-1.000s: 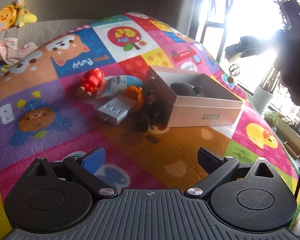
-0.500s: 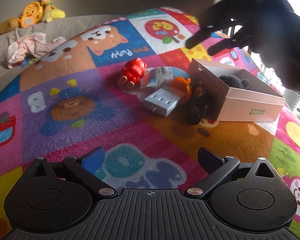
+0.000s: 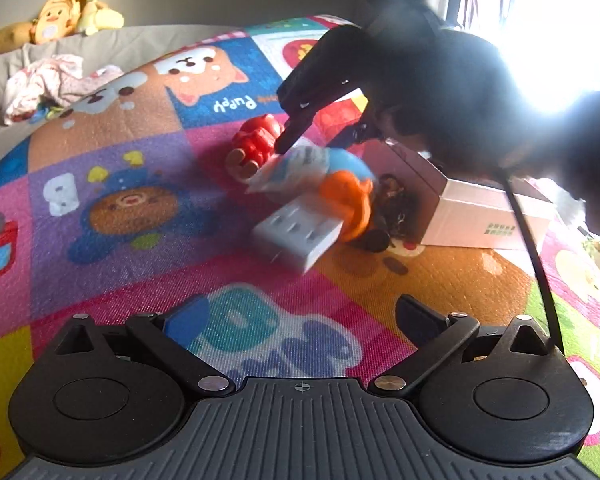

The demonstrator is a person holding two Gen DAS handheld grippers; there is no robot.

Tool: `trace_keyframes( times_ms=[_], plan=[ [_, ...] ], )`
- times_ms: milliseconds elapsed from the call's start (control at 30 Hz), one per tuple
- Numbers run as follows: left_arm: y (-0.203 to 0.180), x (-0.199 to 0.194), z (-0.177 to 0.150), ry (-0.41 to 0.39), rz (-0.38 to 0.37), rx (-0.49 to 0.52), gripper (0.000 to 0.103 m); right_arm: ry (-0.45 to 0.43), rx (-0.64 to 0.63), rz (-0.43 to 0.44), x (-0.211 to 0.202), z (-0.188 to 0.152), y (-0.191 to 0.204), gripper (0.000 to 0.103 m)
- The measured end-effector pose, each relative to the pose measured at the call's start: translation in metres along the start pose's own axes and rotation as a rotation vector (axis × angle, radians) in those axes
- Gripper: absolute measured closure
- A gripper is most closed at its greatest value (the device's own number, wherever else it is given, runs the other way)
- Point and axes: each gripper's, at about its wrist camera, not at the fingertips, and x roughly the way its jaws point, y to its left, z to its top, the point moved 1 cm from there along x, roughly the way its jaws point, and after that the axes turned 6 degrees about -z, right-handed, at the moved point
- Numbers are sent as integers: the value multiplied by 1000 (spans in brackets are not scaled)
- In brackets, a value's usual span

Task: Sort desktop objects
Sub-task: 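Withdraw the right tool from the box while the left tool reaches toward the grey plastic tray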

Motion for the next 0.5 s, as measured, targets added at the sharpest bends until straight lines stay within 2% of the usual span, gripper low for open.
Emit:
trace_keyframes(
  times_ms=[100,133,200,267,367,433,500],
  plan=[
    [-1,-1,0,-4,12,5,0,67,-64,107,-23,-28,19,52],
    [-1,-2,0,-6,11,7,0,63,-90,123,-34,-36,23,52],
    [-3,-3,-1,-7,14,16,0,-12,-124,138,-63,-53,23,52],
    [-6,-3,-1,-8,23,30,0,-137,-148,105,-97,-68,13,52],
    [-9,-2,-1,-2,39,47,0,-301,-193,-18,-131,-89,-1,51],
    [-10,-1,-1,-1,52,53,0,-332,-189,-59,-138,-102,-12,51],
    [-11,0,-1,2,67,63,0,-324,-174,-67,-137,-117,-22,52]
  ],
)
